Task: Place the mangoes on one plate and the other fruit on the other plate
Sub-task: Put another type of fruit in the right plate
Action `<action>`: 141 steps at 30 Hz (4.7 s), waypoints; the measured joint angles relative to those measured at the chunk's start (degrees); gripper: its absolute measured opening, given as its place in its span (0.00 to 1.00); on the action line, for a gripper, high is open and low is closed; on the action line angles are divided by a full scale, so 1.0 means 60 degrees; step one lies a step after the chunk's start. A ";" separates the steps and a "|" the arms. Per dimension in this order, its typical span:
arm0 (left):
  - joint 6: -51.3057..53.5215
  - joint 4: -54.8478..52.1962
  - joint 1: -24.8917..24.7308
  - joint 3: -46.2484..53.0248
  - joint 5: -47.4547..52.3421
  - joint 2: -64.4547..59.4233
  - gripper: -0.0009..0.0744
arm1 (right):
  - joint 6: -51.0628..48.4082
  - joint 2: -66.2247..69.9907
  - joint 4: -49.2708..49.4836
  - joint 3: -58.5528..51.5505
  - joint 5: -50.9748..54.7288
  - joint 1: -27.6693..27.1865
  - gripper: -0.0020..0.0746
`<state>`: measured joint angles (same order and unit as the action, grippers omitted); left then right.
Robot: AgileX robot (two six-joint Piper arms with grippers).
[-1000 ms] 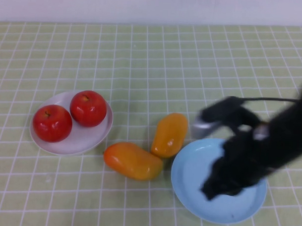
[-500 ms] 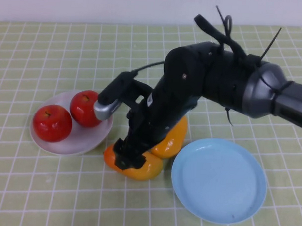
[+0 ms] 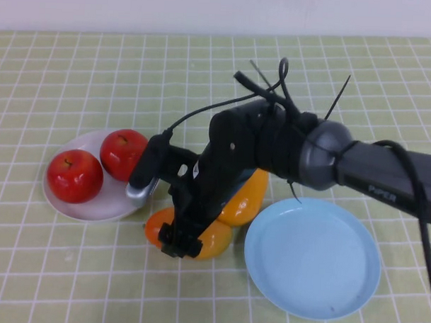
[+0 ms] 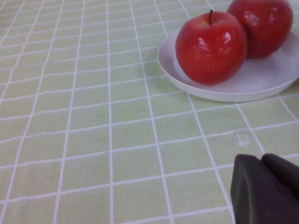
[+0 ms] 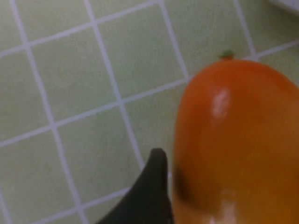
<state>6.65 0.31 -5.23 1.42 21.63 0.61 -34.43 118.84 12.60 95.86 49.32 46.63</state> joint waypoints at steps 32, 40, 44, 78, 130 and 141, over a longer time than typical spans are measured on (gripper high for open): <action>0.0000 0.0000 0.0000 0.0000 0.0000 0.0000 0.01 | 0.8929 -0.3693 -0.2829 -0.4062 -0.0576 -0.0799 0.77; 0.0000 0.0000 0.0000 0.0000 0.0000 0.0000 0.01 | 0.9207 -0.3361 -0.2318 -0.5147 -0.1125 -0.1296 0.77; 0.0000 0.0000 0.0000 0.0000 0.0000 0.0000 0.01 | 0.9207 -0.3092 -0.2099 -0.5147 -0.1366 -0.1309 0.77; 0.0000 0.0000 0.0000 0.0000 0.0000 0.0000 0.01 | 1.0474 -0.2111 -0.1394 -0.2115 -0.0993 -0.1624 0.89; 0.0000 0.0000 0.0000 0.0000 0.0000 0.0000 0.01 | 1.0231 -0.4669 -0.3602 -0.6058 -0.0144 -0.2060 0.74; 0.0000 0.0000 0.0000 0.0000 0.0000 0.0000 0.01 | 1.0231 -0.4431 -0.3499 -0.6093 -0.0357 -0.2060 0.85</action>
<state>6.65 0.31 -5.23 1.42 21.63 0.61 26.95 92.25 -8.40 59.30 47.18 34.26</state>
